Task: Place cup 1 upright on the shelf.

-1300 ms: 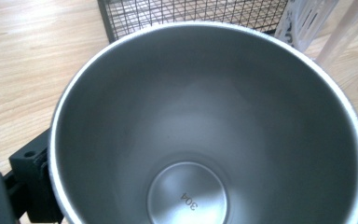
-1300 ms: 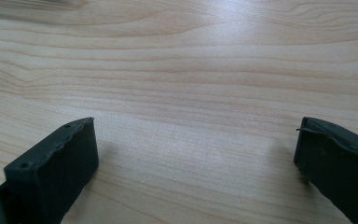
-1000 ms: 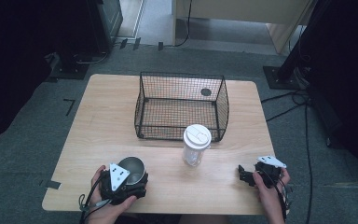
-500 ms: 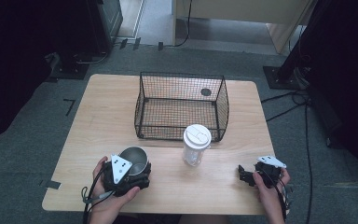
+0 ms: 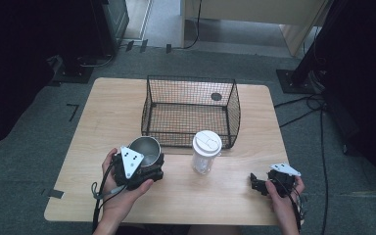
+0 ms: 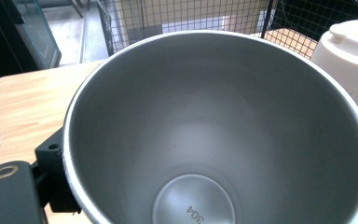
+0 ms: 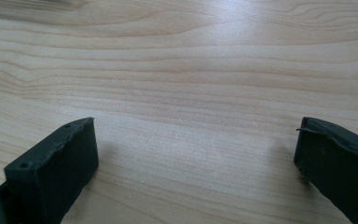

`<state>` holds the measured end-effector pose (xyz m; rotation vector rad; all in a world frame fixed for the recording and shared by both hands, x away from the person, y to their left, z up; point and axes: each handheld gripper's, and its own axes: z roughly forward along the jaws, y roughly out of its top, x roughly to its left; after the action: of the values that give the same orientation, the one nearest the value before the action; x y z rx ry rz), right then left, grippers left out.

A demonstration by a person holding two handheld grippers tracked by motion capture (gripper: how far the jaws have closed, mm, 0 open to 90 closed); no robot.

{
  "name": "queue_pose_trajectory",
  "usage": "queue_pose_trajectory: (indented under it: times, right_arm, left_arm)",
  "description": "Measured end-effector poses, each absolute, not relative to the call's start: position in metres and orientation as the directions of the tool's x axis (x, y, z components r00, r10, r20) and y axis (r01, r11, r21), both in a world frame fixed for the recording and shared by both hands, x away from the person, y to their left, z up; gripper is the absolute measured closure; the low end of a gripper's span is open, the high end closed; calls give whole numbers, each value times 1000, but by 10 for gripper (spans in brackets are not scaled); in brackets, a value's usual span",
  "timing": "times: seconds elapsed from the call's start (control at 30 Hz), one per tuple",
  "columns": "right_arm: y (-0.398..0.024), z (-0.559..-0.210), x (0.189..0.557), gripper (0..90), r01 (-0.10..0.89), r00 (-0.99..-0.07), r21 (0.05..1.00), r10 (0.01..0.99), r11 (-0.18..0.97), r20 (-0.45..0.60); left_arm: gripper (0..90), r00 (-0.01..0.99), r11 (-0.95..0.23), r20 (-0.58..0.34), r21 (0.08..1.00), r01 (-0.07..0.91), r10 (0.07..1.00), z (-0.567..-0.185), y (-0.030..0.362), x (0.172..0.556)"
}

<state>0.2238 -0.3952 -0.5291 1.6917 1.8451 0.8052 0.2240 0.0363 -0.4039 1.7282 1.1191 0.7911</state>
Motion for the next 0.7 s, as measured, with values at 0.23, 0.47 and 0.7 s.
queue_pose_trajectory:
  times: [0.23, 0.47, 0.7]
  right_arm:
    - [-395, -529, 224, 0, 695, -97, 717, 995, 49, 25]
    - [-395, -529, 224, 0, 695, -97, 718, 995, 49, 25]
    - [-395, -529, 224, 0, 694, -95, 718, 995, 48, 26]
  left_arm:
    - [81, 384, -160, 21, 929, 333, 923, -396, 29, 233]
    - [81, 381, -150, 24, 941, 304, 924, -385, 20, 242]
    - [81, 364, -106, 1, 957, 268, 931, -376, 17, 252]
